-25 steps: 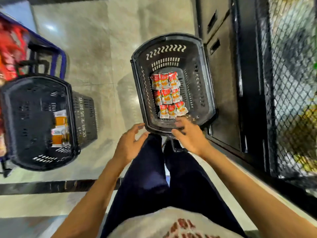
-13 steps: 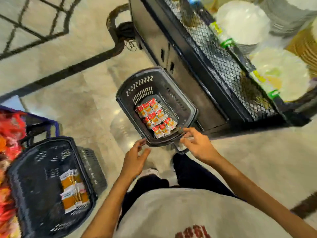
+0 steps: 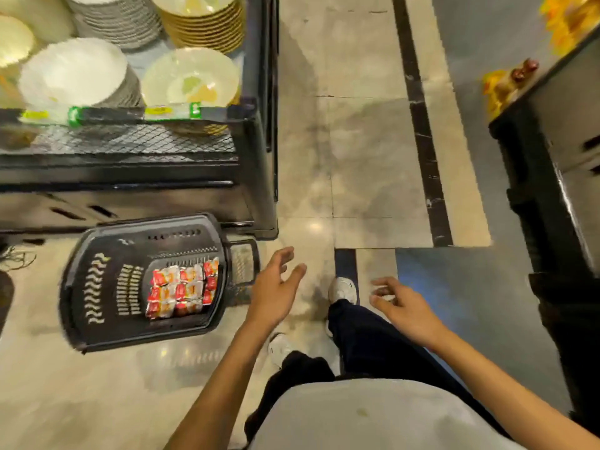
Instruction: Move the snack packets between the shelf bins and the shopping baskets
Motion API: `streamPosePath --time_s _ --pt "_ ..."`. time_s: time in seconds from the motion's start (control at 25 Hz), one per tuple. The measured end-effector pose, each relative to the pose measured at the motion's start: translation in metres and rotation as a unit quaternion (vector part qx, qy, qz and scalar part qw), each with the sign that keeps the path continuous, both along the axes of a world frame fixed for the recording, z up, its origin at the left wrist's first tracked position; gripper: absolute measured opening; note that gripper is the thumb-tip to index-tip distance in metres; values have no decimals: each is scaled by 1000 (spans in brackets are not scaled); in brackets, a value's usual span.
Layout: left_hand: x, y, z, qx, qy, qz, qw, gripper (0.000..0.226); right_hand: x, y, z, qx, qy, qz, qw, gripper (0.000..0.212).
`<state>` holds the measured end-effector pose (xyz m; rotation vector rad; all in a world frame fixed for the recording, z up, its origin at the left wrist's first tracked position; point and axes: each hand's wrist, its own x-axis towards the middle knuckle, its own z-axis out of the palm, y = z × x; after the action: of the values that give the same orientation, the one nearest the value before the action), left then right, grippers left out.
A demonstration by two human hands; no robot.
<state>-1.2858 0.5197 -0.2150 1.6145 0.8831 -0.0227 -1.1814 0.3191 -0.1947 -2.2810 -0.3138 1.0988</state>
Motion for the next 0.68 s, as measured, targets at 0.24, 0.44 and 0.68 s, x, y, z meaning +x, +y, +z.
streamPosePath --time_s 0.24,0.44,0.68 --pt "133 -81 -8 14 2 -200 980 36 58 -97 -12 10 10 -189 982 31" --pt "219 -129 -9 -8 13 -239 971 31 146 -153 0 44 -29 -273 961 34" --pt "321 -136 -11 -8 44 -220 975 32 264 -165 4 83 -29 -350 933 26"
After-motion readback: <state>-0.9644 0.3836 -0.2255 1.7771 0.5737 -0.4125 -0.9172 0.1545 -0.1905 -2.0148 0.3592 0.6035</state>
